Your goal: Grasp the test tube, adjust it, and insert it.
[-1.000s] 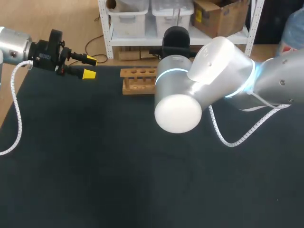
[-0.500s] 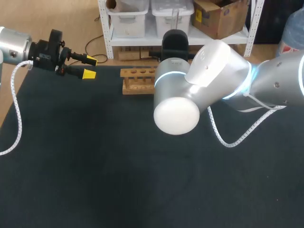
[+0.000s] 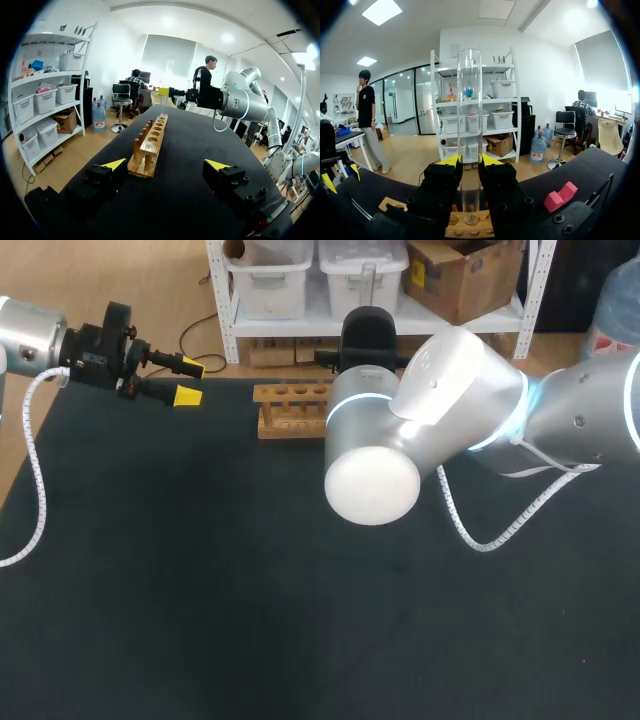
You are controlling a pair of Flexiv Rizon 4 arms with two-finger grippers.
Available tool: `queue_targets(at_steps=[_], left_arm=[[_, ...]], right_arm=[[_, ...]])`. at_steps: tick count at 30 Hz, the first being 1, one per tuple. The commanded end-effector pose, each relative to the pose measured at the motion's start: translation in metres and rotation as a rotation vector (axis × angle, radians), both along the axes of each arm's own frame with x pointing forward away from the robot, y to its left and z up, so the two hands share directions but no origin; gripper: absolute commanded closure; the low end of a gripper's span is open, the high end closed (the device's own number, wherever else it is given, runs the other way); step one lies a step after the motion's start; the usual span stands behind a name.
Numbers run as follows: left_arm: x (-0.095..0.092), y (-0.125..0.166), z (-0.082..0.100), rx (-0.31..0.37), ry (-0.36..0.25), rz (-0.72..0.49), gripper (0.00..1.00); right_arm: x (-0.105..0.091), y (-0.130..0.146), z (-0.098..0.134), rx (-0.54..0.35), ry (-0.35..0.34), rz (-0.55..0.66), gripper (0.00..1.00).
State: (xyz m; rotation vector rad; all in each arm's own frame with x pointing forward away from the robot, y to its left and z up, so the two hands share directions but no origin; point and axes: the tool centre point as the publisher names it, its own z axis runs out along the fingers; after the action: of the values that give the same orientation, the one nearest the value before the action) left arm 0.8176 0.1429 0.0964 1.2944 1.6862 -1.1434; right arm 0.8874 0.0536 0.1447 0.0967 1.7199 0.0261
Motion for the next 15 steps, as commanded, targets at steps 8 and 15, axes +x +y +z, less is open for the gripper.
queue_targets(at_steps=[8, 15], left_arm=[[0.000, 0.000, -0.001, -0.002, -0.002, 0.000, 0.00], [0.000, 0.000, -0.001, -0.002, -0.002, 0.000, 0.00]], right_arm=[[0.005, 0.000, -0.008, 0.011, 0.007, 0.005, 1.00], [0.004, 0.000, -0.014, 0.014, 0.022, 0.004, 1.00]])
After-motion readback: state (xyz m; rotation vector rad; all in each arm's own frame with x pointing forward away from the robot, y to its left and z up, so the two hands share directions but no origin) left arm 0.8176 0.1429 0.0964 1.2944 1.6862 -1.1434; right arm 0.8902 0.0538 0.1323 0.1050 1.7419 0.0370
